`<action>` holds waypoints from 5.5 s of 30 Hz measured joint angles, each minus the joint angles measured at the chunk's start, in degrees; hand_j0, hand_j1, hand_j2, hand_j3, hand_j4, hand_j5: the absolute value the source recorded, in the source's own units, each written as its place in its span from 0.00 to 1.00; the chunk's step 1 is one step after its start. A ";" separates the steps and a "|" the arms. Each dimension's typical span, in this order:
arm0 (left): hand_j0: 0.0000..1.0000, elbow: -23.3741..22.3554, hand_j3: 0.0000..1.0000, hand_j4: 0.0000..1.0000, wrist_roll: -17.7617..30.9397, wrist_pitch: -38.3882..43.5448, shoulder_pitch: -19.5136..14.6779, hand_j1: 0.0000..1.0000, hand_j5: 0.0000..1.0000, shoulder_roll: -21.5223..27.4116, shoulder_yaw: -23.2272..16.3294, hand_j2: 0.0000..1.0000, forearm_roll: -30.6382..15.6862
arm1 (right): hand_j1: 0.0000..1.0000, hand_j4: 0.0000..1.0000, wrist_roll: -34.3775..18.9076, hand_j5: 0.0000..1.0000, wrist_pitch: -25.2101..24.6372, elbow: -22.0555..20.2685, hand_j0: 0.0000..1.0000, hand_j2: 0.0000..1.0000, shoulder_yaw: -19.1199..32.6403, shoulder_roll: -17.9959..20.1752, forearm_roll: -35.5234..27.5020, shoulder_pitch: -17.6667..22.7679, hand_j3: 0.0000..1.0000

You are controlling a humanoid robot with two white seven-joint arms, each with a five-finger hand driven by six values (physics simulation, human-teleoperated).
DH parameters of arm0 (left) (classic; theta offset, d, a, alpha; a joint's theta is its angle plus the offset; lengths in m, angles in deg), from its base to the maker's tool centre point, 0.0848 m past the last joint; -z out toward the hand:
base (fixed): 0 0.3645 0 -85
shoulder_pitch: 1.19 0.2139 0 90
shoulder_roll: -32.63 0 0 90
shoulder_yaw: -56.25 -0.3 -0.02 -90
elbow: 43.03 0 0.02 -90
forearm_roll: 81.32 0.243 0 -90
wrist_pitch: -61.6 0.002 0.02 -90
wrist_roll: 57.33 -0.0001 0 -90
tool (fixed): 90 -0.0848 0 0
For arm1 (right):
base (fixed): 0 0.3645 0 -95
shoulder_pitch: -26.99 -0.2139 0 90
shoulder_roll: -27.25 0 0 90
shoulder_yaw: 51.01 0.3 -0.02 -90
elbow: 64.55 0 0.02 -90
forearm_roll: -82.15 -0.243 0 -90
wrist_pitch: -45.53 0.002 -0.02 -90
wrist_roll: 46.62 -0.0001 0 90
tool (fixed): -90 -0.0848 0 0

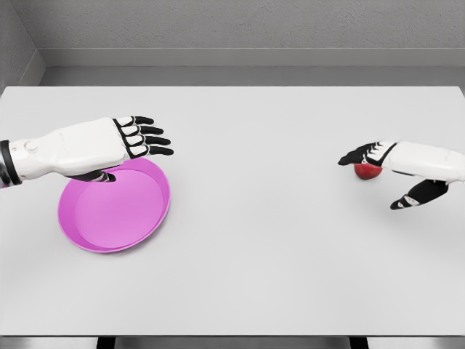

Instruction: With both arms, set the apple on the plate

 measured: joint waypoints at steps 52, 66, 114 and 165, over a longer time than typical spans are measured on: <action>1.00 -0.03 1.00 1.00 0.01 0.00 0.00 1.00 1.00 -0.09 -0.08 1.00 0.16 | 1.00 1.00 -3.70 1.00 0.01 29.96 1.00 1.00 0.11 -18.37 9.12 -9.40 1.00; 1.00 -0.09 1.00 1.00 2.18 0.00 -0.18 1.00 1.00 -0.66 -0.01 1.00 0.10 | 0.89 0.89 -3.71 0.89 0.02 30.78 0.89 0.89 0.05 -19.36 11.01 -9.93 0.89; 1.00 -0.11 1.00 1.00 2.64 -0.01 -0.26 1.00 1.00 -0.79 0.19 1.00 0.08 | 0.73 0.73 -3.73 0.73 0.09 8.16 0.73 0.73 -10.77 -25.13 9.67 -12.39 0.73; 0.99 -17.99 0.99 0.99 21.03 -0.08 -17.40 0.99 0.99 -36.93 -17.40 0.99 3.83 | 1.00 1.00 -3.72 1.00 0.05 9.72 1.00 1.00 25.36 -20.70 7.65 -2.55 1.00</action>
